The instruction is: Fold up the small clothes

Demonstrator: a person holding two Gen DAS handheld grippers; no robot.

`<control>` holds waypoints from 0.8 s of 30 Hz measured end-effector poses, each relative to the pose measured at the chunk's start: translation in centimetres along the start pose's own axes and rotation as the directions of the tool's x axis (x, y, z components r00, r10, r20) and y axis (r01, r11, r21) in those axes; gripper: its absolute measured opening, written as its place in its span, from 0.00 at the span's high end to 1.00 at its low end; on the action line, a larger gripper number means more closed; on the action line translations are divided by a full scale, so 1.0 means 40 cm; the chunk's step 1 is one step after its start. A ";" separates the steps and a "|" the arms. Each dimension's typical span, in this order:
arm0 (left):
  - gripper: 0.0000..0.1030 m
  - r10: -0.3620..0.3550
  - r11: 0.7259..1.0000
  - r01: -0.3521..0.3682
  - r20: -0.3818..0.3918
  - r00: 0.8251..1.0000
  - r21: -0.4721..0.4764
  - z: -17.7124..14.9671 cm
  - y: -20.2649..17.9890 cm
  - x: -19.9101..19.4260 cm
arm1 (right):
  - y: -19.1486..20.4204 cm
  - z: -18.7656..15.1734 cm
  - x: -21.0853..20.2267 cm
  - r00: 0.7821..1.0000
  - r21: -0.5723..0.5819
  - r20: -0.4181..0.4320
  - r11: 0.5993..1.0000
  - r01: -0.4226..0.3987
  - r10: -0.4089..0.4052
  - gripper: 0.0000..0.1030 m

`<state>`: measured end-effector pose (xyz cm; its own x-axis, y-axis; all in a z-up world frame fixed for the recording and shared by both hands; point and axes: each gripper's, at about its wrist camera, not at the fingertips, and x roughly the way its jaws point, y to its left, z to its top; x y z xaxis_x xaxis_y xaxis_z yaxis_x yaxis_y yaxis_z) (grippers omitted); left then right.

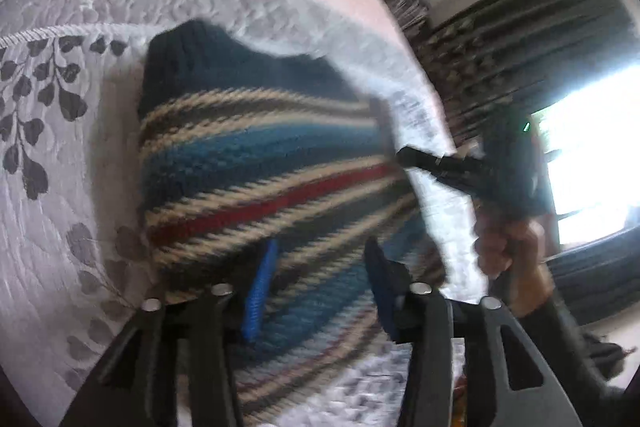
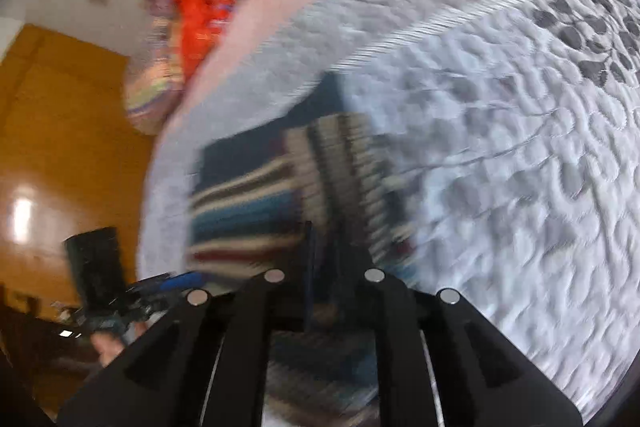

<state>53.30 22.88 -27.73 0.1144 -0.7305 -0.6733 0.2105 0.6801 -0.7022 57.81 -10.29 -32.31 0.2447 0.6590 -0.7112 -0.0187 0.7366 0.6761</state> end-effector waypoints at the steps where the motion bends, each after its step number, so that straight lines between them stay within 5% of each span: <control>1: 0.54 -0.012 1.000 0.012 0.001 1.000 0.012 -0.005 -0.001 -0.004 | 0.010 -0.015 -0.010 1.000 -0.017 -0.005 1.000 -0.014 0.014 0.91; 5: 0.60 0.110 0.992 -0.107 -0.041 0.993 0.067 -0.026 0.012 0.044 | -0.026 -0.060 0.051 0.994 -0.039 -0.082 0.996 0.075 -0.078 1.00; 8: 0.53 0.082 0.996 -0.081 -0.031 0.996 0.033 -0.026 0.006 0.035 | -0.035 -0.046 0.048 0.996 -0.013 -0.078 0.999 0.048 -0.049 0.98; 10: 0.31 0.024 1.000 -0.024 0.004 1.000 0.009 -0.030 -0.012 -0.020 | -0.032 -0.032 0.014 0.998 0.001 -0.063 1.000 -0.013 0.013 0.79; 11: 0.17 0.008 1.000 -0.008 0.031 0.999 0.003 -0.038 -0.016 -0.049 | -0.044 -0.023 -0.013 0.998 0.028 -0.046 0.999 -0.042 0.043 0.58; 12: 0.15 -0.013 1.000 0.014 0.087 0.996 -0.005 -0.049 -0.013 -0.094 | -0.056 -0.017 -0.038 0.999 0.051 -0.020 0.997 -0.049 0.050 0.44; 17: 0.14 0.001 0.994 0.013 0.133 0.991 -0.107 -0.102 0.089 -0.163 | -0.155 0.003 -0.072 0.992 0.182 -0.064 0.978 -0.098 0.112 0.27; 24: 0.14 -0.028 0.981 0.034 0.031 0.999 -0.190 -0.171 0.197 -0.110 | -0.145 0.018 -0.028 0.970 0.157 -0.184 0.979 -0.130 0.158 0.25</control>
<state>47.83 31.87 -31.90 0.1384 -0.7510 -0.6456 0.0255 0.6544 -0.7557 58.35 -15.42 -35.30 0.0557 0.7838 -0.6185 0.1025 0.6117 0.7844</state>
